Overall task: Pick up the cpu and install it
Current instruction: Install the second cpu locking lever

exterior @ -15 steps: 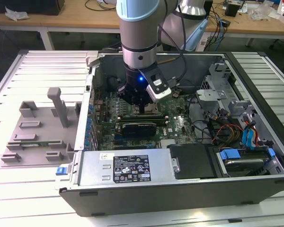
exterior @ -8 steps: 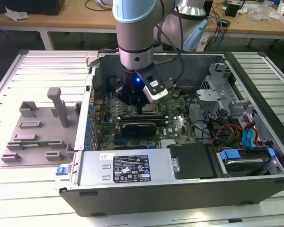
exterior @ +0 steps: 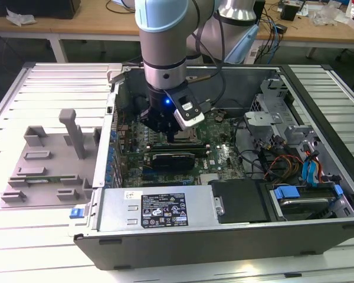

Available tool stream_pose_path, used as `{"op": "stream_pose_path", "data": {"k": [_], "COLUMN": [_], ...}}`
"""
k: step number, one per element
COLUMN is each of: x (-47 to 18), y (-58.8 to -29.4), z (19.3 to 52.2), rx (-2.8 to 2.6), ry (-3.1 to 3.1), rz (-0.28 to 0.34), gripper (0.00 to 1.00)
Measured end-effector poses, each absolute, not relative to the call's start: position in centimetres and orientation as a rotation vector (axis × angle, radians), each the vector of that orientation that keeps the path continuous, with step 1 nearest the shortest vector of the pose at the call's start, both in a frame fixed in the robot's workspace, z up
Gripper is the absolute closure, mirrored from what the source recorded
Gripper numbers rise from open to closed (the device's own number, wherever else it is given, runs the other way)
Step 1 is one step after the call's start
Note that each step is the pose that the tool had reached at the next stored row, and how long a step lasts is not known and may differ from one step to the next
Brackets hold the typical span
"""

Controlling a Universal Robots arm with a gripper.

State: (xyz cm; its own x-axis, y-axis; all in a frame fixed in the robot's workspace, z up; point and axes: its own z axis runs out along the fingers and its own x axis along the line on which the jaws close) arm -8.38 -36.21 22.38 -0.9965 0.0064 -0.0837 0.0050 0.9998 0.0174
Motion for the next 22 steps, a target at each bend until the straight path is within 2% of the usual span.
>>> {"op": "stream_pose_path", "data": {"k": [22], "x": [-8.85], "y": [-36.21], "z": [21.95], "rx": [0.009], "ry": [3.058], "rz": [0.026], "gripper": [0.89]}}
